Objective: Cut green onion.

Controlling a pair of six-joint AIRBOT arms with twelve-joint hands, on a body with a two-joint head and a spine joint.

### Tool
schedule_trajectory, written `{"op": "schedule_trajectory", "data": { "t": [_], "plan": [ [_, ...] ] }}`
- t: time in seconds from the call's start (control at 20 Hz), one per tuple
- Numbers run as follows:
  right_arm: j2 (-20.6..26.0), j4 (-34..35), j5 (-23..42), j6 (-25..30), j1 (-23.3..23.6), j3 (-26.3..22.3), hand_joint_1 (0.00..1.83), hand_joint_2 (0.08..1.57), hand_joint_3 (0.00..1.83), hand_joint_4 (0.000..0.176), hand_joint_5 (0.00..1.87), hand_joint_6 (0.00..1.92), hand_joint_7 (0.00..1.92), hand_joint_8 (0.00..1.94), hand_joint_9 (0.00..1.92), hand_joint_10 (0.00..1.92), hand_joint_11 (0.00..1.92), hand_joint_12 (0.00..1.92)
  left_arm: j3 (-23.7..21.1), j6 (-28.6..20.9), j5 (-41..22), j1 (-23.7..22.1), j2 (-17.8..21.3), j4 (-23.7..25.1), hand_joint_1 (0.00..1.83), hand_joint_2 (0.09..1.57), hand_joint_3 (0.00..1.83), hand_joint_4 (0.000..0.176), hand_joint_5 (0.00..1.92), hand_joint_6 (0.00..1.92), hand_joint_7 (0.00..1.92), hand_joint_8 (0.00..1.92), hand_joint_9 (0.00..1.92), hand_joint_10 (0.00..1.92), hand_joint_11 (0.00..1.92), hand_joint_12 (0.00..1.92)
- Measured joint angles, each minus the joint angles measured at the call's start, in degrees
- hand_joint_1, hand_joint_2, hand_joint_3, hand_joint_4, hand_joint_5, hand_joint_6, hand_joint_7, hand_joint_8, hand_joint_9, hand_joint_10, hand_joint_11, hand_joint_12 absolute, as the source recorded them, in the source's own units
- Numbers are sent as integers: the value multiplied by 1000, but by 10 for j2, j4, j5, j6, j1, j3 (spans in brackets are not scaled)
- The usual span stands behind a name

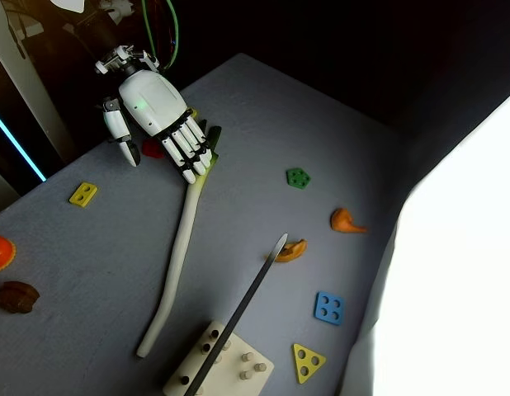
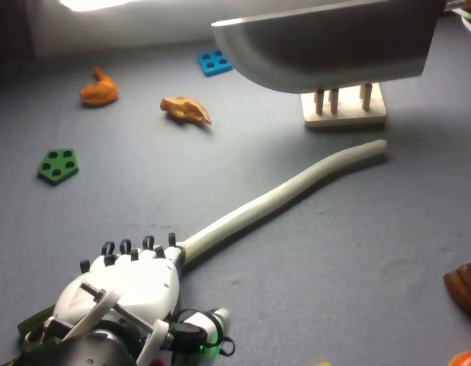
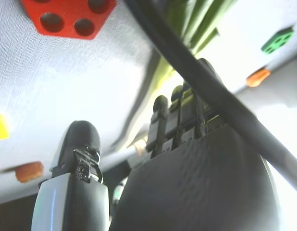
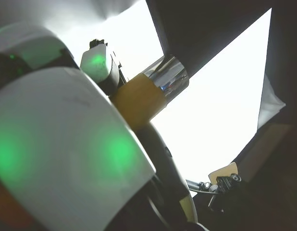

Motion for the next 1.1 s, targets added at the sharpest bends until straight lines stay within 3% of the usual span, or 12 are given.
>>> {"op": "schedule_trajectory", "data": {
  "t": [0.1,0.25,0.3,0.35,0.5,0.55,0.65,0.75,0.9,1.05,1.1],
  "plan": [
    [3,0,5,0,8,0,1587,847,655,176,1201,1858,1513,1941,1600,1921,1617,1921,0,0,0,0,0,0,241,1344,2,38,120,6,109,0,60,1,0,132],
    [12,2,8,0,18,-6,1581,859,652,176,1198,1890,1503,1941,1584,1921,1603,1921,0,0,2,0,-3,0,300,1342,0,26,115,2,120,3,80,8,0,140],
    [19,2,8,0,21,-14,1586,863,657,176,1184,1914,1516,1941,1595,1921,1611,1921,0,0,1,0,-4,0,310,1338,0,26,94,4,117,1,80,5,0,70],
    [28,2,9,0,25,-30,1587,855,660,176,1309,1921,1554,1941,1634,1921,1666,1921,0,0,1,0,-7,-2,316,1331,0,25,102,5,102,0,65,1,0,72],
    [56,-12,21,-14,42,-78,1587,831,698,176,1317,1921,1576,1941,1655,1921,1691,1921,-1,0,0,1,-7,-3,243,1327,0,26,89,0,62,0,11,0,0,112],
    [66,-9,27,-33,48,-99,1580,825,714,176,1365,1921,1568,1941,1639,1921,1667,1921,-2,0,2,4,-7,-3,108,1364,12,0,34,0,25,3,0,0,0,4],
    [81,29,34,-86,49,-141,1589,820,712,176,1371,1921,1561,1941,1635,1921,1666,1921,-3,0,2,7,-7,-12,95,1371,14,0,35,2,31,6,0,0,0,0],
    [102,95,39,-204,49,-212,1608,838,659,176,1254,1911,1562,1941,1636,1921,1671,1921,-6,0,1,10,-7,-12,0,1393,18,0,0,0,0,0,0,0,0,0],
    [127,145,42,-240,47,-276,1613,816,659,176,1327,1921,1588,1941,1642,1921,1668,1921,-6,0,2,11,-7,-14,0,1403,19,0,14,6,0,0,0,0,0,0],
    [152,234,63,-314,47,-350,1576,835,664,176,1220,1800,1563,1941,1620,1921,1646,1921,-6,0,2,11,-7,-16,18,1421,11,0,13,5,3,1,0,0,0,0],
    [165,257,75,-353,47,-384,1573,838,666,176,1256,1897,1557,1941,1621,1921,1657,1921,-6,0,2,13,-7,-17,3,1416,8,0,11,6,4,1,0,0,0,0]
  ]
}}
